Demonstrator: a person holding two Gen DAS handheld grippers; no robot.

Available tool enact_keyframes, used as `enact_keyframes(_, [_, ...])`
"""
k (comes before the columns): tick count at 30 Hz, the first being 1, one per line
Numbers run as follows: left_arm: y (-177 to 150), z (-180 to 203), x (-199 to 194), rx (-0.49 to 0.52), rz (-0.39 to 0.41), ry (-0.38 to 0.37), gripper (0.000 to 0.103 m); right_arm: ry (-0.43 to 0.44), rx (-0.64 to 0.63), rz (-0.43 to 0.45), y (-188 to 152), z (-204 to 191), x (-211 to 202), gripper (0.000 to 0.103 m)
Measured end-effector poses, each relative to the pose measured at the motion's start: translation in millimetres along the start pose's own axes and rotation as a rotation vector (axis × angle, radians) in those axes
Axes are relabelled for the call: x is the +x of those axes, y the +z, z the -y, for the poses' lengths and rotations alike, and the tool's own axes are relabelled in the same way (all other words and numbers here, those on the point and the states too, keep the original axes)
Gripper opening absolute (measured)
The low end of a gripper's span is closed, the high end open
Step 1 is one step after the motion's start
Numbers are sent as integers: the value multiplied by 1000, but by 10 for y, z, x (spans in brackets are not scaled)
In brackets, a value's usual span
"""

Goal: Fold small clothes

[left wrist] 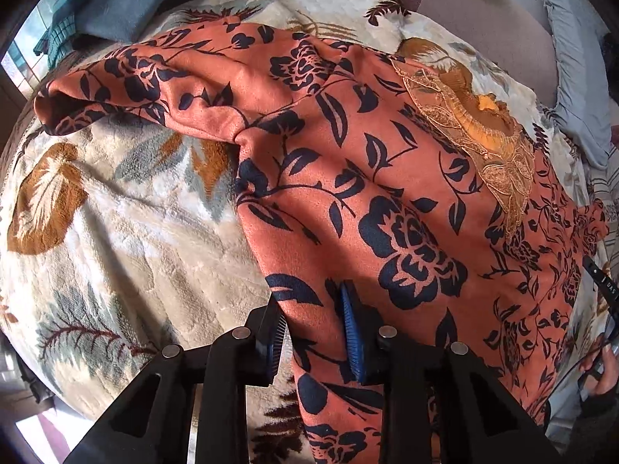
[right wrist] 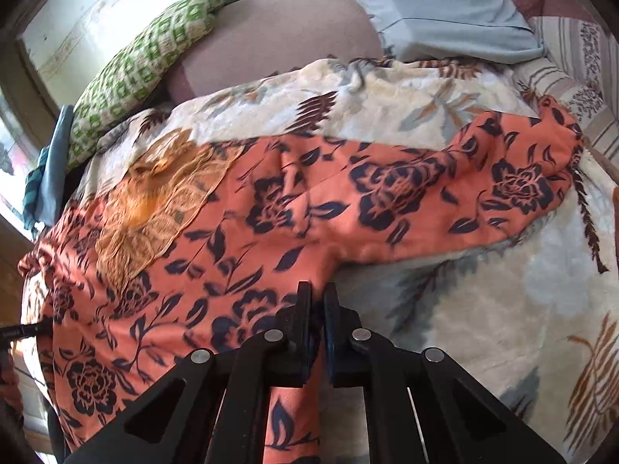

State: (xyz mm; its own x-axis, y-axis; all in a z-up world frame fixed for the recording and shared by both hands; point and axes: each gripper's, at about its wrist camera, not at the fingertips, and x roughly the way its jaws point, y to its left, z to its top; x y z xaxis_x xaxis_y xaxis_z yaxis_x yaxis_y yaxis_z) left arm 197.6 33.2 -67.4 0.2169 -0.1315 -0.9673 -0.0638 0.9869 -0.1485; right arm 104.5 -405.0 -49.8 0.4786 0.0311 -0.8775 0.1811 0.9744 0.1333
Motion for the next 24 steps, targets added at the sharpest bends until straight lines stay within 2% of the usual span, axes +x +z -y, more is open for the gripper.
enact_keyframes(2, [-9, 18, 25, -1, -28, 3, 27, -92, 24, -31, 101, 162, 111, 0])
enact_keyframes(4, [-114, 12, -103, 42, -22, -22, 27, -109, 79, -80, 101, 298, 156, 2])
enact_keyframes(6, [-315, -14, -253, 95, -22, -57, 30, -11, 81, -52, 13, 297, -5, 6])
enact_keyframes(7, [-439, -60, -322, 113, -39, -86, 44, 20, 56, -46, -60, 256, -93, 9])
enact_keyframes(8, [-576, -99, -351, 121, -62, -111, 64, 38, 28, -48, -142, 200, -169, 23])
enact_keyframes(9, [-721, -141, -356, 121, -83, -133, 71, 42, 1, -56, -233, 142, -227, 32])
enact_keyframes(10, [-861, -183, -347, 118, -102, -156, 74, 43, -20, -61, -325, 89, -281, 47])
enact_keyframes(11, [-990, -214, -310, 115, -128, -176, 74, 51, -33, -65, -417, 48, -333, 51])
enact_keyframes(15, [-1312, -229, -33, 114, -249, -216, 74, 84, -45, -109, -751, -62, -388, 50])
enact_keyframes(18, [-1372, -177, 185, 88, -332, -262, 71, 68, -53, -139, -934, -100, -404, 50])
enact_keyframes(19, [-1363, -151, 218, 83, -335, -278, 64, 67, -49, -147, -980, -97, -418, 50])
enact_keyframes(20, [-1365, -120, 225, 88, -337, -290, 41, 66, -42, -151, -1018, -85, -441, 50])
enact_keyframes(21, [-1368, -85, 239, 96, -344, -302, 22, 65, -33, -152, -1049, -75, -473, 50])
enact_keyframes(22, [-1373, -67, 248, 99, -347, -295, 11, 66, -24, -148, -1075, -57, -509, 50])
enact_keyframes(24, [-1358, -92, 200, 94, -325, -282, 9, 65, -5, -138, -1104, -17, -582, 50])
